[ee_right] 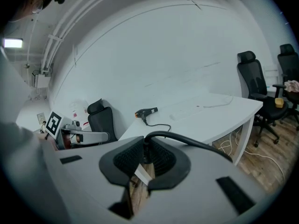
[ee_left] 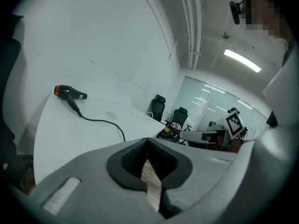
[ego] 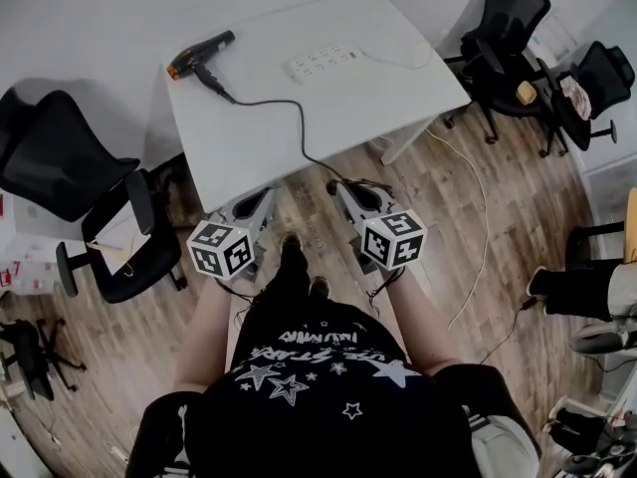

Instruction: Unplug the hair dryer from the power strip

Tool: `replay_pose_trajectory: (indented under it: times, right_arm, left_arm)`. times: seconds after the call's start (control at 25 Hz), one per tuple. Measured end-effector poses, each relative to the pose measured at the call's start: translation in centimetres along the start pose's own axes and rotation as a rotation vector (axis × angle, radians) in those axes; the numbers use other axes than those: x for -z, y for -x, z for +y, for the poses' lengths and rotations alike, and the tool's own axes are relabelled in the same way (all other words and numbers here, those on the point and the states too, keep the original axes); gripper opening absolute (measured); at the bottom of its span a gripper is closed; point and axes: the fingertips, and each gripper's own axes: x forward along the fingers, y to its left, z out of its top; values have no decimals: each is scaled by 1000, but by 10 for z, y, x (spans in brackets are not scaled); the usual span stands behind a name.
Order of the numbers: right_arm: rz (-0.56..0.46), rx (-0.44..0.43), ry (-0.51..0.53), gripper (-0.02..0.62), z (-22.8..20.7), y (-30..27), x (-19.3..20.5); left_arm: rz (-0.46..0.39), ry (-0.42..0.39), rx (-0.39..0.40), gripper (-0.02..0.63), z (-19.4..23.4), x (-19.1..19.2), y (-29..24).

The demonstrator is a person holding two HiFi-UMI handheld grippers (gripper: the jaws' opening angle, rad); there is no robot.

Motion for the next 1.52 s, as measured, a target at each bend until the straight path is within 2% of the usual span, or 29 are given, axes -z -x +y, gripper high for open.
replay_pose_trajectory:
  times: [0.24, 0.48, 0.6, 0.84, 1.08, 1.32, 1.52]
  right_arm:
    - [25, -25, 39, 49, 20, 5, 12]
    - [7, -50, 16, 49, 38, 6, 14]
    - [6, -53, 13, 50, 44, 6, 15]
    - [3, -53, 30, 50, 59, 3, 12]
    - [8, 1, 21, 49, 78, -5, 15]
    - [-7, 55, 0, 49, 105, -12, 22]
    - [-8, 109, -7, 50, 119, -7, 34]
  left_arm:
    - [-26, 17, -44, 6, -5, 10, 29]
    - [-34, 41, -99, 8, 0, 18, 55]
    - [-36, 43, -102, 8, 0, 19, 61]
    - [-28, 37, -70, 8, 7, 16, 67]
    - [22, 16, -4, 8, 18, 18, 76]
    - [58, 49, 50, 8, 36, 32, 94]
    - [77, 36, 100, 8, 41, 39, 107]
